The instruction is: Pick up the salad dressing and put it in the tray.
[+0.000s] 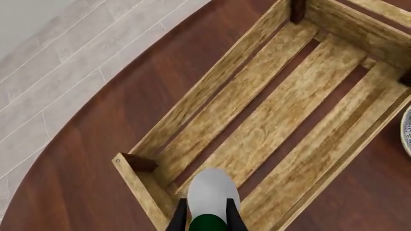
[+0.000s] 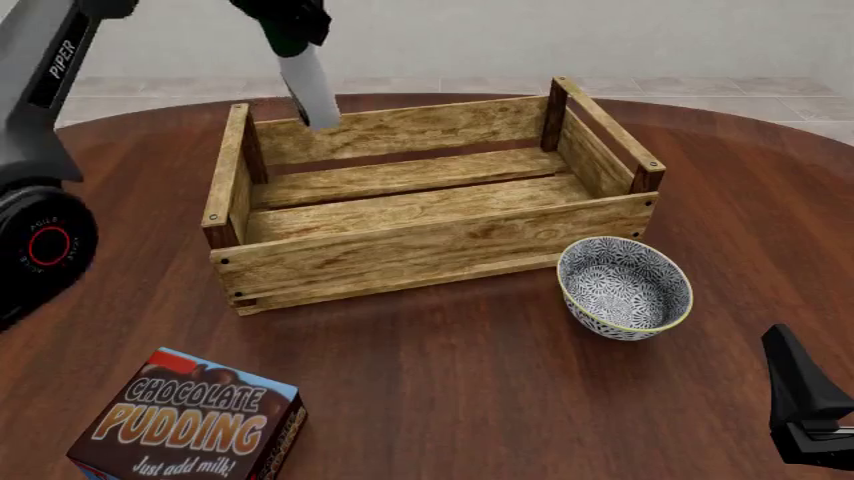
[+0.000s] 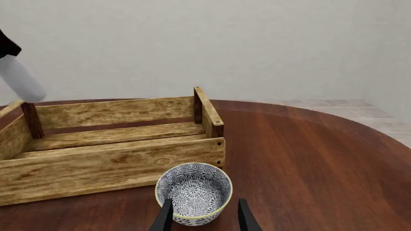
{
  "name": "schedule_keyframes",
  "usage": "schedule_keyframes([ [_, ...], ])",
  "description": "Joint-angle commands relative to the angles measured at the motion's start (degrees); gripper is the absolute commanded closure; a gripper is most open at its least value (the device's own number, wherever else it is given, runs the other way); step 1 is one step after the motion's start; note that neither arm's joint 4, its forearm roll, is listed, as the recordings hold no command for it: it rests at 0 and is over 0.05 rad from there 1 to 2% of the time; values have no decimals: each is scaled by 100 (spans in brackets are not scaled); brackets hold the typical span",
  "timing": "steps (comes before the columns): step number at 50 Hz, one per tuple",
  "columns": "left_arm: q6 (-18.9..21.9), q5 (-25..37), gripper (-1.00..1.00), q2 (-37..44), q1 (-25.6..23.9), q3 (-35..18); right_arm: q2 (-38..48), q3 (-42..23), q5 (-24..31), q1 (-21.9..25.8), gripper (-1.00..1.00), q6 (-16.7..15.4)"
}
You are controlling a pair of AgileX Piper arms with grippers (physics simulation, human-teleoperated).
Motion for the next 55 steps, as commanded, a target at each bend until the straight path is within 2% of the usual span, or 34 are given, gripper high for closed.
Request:
schedule_keyframes([
  [1, 32, 31, 100, 742, -213, -667, 0, 0, 0, 0, -100, -1],
  [17, -236, 29, 100, 1362, -535, -1020, 1, 0, 0, 0, -100, 1],
  [39, -253, -11, 100, 2306, -649, -1528, 0, 0, 0, 0, -100, 1],
  [55, -89, -268, 100, 2772, -655, -1584, 0, 0, 0, 2, -100, 1],
])
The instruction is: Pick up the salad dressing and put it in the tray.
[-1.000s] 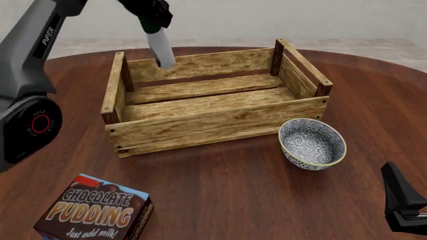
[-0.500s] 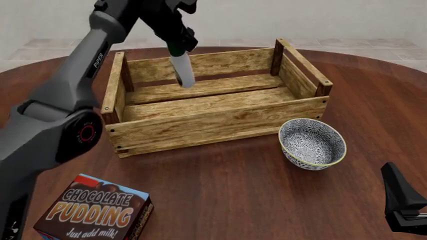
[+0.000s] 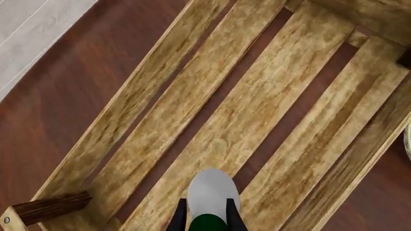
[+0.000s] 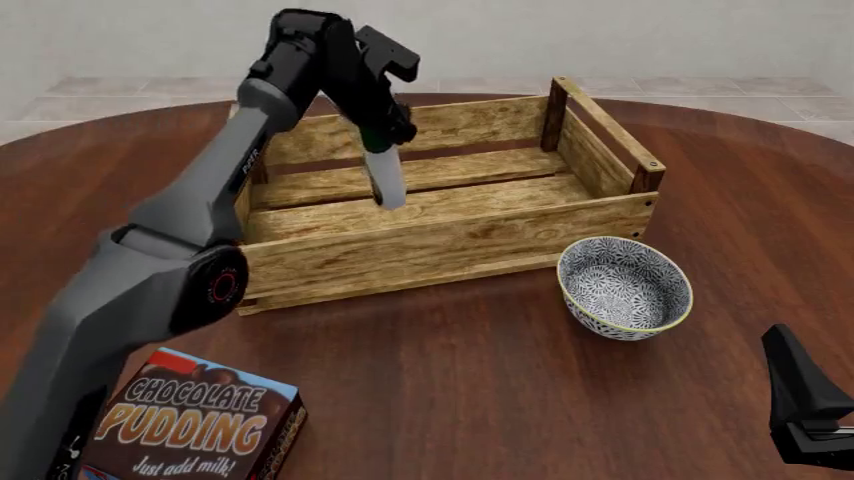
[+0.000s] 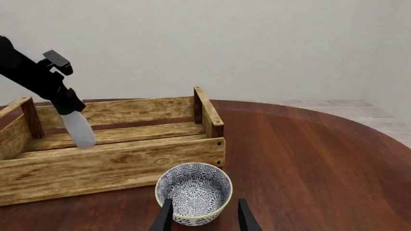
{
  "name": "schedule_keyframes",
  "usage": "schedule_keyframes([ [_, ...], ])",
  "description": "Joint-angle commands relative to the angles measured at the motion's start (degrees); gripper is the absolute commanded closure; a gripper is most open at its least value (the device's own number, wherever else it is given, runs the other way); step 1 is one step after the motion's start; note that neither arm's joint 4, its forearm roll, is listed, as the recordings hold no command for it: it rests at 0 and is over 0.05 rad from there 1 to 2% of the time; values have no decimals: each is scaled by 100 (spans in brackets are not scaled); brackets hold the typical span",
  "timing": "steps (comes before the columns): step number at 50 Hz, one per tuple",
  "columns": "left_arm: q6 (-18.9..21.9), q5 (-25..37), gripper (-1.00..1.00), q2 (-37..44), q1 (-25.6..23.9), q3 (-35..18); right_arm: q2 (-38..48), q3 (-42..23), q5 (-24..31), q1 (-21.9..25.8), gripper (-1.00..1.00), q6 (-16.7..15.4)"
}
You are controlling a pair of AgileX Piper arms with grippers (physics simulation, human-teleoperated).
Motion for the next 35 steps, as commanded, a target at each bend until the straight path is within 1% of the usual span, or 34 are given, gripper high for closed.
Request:
schedule_keyframes([
  [1, 180, -172, 100, 349, -8, -96, -1, 0, 0, 1, -100, 0],
  [18, 322, -336, 100, 830, -13, -96, -1, 0, 0, 0, -100, 1],
  [24, 254, -334, 100, 928, -31, -80, -1, 0, 0, 0, -100, 0],
  [35, 292, -380, 100, 1133, -23, -83, 1, 0, 0, 1, -100, -1],
])
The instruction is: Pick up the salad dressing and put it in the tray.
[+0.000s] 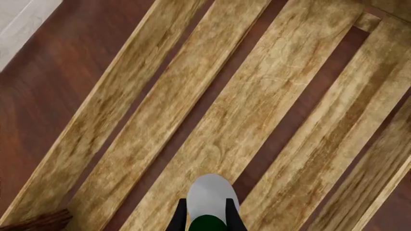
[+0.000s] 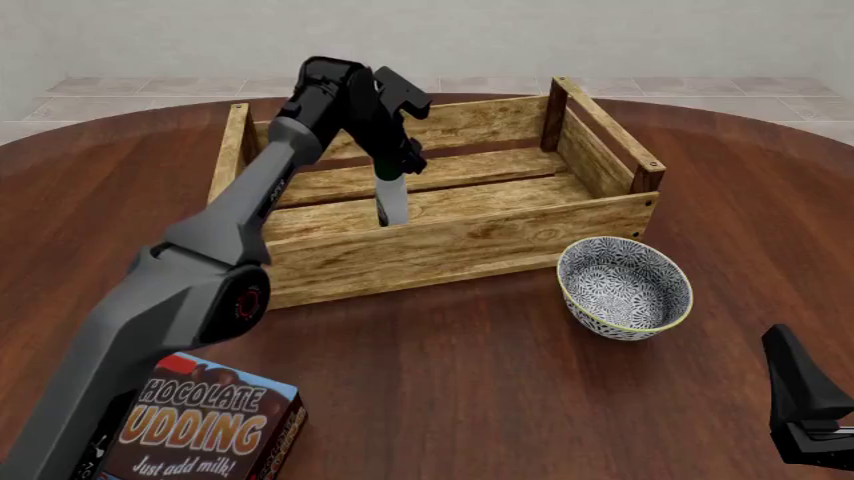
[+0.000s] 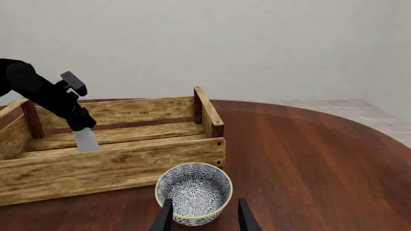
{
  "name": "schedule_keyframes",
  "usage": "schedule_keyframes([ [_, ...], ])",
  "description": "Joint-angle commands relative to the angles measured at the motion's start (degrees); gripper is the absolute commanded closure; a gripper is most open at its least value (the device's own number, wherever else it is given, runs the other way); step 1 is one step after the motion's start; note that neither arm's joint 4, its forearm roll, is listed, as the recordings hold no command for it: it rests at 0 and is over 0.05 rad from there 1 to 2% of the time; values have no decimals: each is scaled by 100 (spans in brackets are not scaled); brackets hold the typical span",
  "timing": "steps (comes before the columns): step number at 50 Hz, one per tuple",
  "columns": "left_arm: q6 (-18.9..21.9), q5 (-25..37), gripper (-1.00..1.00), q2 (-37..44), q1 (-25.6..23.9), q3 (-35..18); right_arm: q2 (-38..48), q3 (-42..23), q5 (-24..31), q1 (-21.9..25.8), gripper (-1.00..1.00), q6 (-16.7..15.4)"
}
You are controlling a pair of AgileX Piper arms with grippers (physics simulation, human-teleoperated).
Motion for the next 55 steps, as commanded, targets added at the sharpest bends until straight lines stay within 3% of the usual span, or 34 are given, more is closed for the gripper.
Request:
schedule_keyframes([
  [1, 99, -29, 100, 444, 41, 116, -1, 0, 0, 0, -100, 0],
  [21, 109, -19, 100, 562, 56, 116, 0, 0, 0, 0, -100, 0],
  [22, 171, -31, -100, 572, 73, 116, 2, 0, 0, 1, -100, 0],
  [55, 175, 50, -100, 210, 144, 100, 0, 0, 0, 1, -100, -1],
])
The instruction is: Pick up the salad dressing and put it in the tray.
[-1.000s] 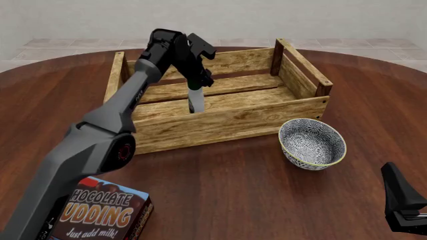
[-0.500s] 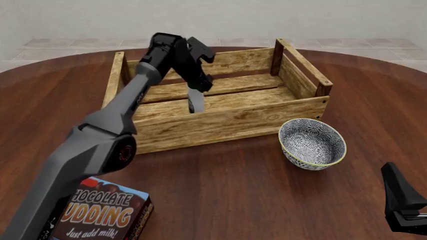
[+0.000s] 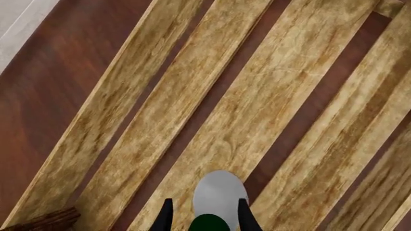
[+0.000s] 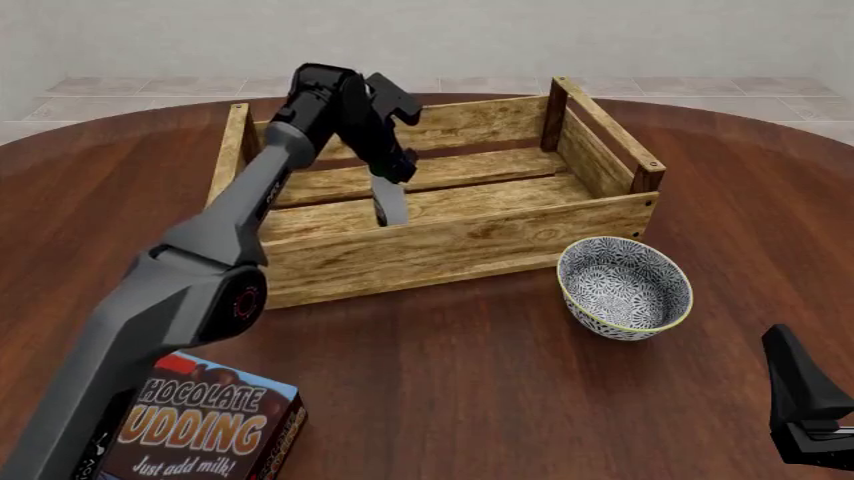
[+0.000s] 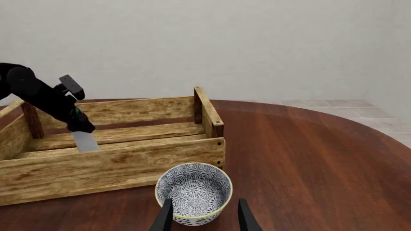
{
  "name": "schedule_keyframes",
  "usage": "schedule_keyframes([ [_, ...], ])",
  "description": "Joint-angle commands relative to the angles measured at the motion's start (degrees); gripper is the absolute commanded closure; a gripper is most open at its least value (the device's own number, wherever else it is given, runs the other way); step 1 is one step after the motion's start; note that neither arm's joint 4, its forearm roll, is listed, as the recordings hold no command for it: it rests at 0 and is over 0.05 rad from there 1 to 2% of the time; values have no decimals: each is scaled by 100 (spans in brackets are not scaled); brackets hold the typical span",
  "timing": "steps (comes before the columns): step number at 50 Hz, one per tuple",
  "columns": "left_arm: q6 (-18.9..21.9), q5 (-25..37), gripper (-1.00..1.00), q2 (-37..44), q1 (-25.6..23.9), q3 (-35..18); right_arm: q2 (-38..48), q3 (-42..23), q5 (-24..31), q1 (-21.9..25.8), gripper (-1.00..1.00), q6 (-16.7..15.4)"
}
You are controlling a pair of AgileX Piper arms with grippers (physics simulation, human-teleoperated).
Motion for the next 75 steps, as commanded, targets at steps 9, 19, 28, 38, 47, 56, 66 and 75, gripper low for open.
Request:
schedule_keyframes([
  [9, -150, 129, -100, -141, -53, 150, -1, 0, 0, 0, -100, 0],
  [19, -202, 131, -100, -361, -76, 149, 1, 0, 0, 1, -100, 0],
  [28, -169, 131, -100, -454, -55, 148, -1, 0, 0, 1, -100, 0],
  [38, -139, 146, -100, -530, -50, 130, -1, 0, 0, -1, -100, 0],
  [47, -111, 173, -100, -669, -50, 131, -1, 0, 0, 0, -100, 0],
  [56, -129, 218, -100, -908, -105, 132, -1, 0, 0, 1, -100, -1],
  [66, -185, 294, -100, -1248, -121, 133, -1, 0, 0, -1, -100, 1],
  [75, -190, 419, -100, -1584, -161, 150, 1, 0, 0, 1, -100, 0],
])
